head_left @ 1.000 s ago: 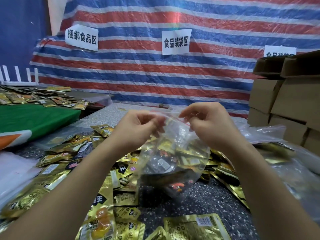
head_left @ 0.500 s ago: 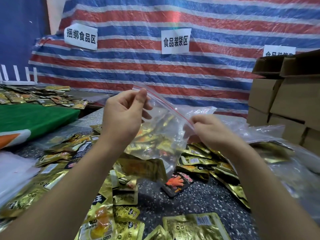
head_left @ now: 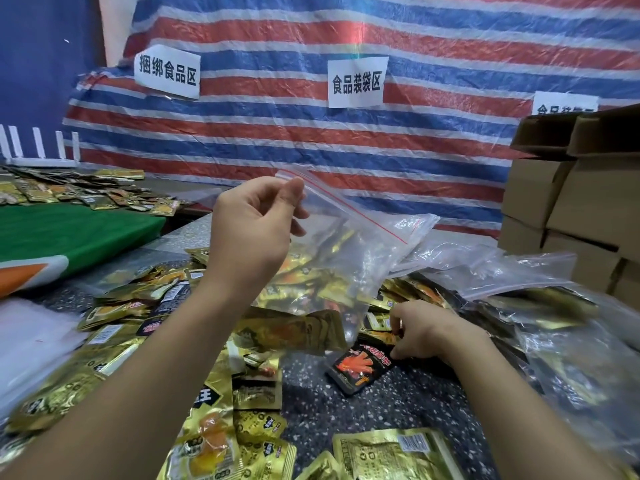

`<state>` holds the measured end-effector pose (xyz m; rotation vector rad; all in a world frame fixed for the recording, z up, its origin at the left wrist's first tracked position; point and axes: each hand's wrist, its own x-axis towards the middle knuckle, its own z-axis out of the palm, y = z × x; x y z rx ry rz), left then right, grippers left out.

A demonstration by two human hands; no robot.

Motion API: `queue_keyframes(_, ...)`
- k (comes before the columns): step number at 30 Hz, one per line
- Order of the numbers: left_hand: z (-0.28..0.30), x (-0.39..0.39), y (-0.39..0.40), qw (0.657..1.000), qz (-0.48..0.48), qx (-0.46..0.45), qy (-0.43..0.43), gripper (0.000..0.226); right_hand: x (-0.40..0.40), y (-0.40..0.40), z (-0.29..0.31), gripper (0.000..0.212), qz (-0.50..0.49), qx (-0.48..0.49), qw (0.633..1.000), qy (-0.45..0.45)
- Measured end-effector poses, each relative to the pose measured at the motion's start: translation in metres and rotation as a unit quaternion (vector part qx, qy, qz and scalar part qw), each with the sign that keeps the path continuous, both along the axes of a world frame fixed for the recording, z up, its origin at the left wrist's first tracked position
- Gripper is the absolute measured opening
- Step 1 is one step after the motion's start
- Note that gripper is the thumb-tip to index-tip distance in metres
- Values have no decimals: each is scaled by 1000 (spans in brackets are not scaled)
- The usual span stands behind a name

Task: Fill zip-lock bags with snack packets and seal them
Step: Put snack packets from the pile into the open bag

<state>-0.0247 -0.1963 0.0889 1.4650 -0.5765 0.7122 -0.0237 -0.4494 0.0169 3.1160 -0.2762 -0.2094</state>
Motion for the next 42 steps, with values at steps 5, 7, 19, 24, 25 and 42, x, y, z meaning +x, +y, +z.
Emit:
queue_keyframes(5,1,2,1,1000,-9,-10,8,24,1,7,-4,43,-1,-47,999,-26)
queue_keyframes(7,1,2,2,1000,-11,-13,10,25,1,11,-3,30,3,-61,998,-31)
queue_keyframes(19,1,1,1,1000,-20,-5,12,25,-7,14,18,29,8,-13,999,29)
queue_keyframes(24,3,1,1,999,-40,3,31,22,-14,10,30,9,38,42,998,-16)
queue_keyframes(25,3,1,2,998,-48,7,38,21,-17,9,36,4,44,101,993,-45)
queue_keyframes(42,5,-4,3,986,-136,74,64,17,-53,41,100,43,201,731,567,-322)
